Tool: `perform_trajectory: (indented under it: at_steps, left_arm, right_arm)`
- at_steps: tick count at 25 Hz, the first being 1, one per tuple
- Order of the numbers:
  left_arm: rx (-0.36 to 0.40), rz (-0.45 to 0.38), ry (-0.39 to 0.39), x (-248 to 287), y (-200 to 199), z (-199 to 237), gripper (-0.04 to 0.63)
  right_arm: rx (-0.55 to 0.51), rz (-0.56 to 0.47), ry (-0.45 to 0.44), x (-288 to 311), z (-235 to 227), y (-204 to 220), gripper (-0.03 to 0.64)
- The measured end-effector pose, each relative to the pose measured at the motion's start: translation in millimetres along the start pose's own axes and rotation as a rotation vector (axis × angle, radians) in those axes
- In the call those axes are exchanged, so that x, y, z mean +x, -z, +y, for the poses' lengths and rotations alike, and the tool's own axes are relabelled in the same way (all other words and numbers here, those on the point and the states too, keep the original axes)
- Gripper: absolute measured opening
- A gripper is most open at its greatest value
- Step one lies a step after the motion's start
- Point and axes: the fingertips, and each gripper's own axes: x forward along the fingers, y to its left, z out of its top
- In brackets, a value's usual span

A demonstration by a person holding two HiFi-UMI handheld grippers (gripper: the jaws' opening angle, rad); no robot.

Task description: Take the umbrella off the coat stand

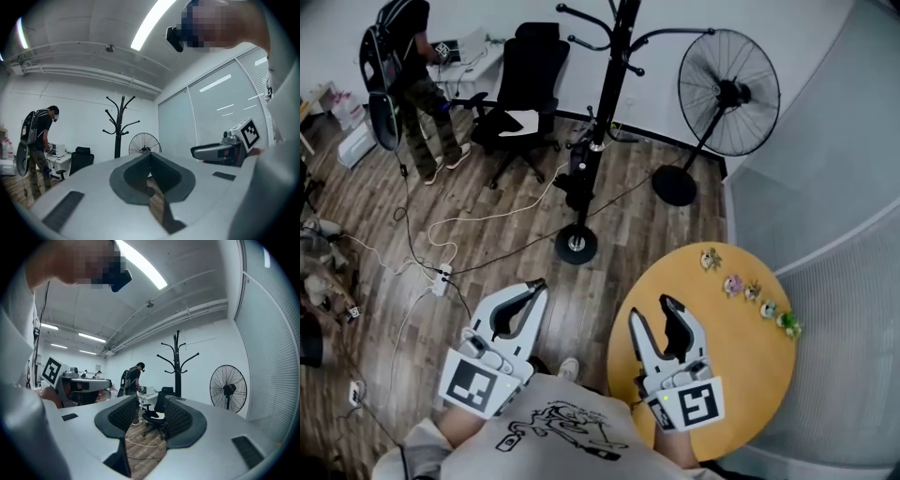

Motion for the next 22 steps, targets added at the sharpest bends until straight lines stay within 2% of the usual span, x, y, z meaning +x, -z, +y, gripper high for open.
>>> perform_trajectory:
  at_steps: [13,22]
  left_arm:
    - [-0.004,0.012,-0.013,18,8,12,0.008]
    - [-0.01,0.014,-0.023,41,8,54,0.008]
  right_arm:
    - [0.018,0.015,-0.014,18,-11,10,0.195]
    - [0.011,0.021,-0.024,68,-17,8,0.19]
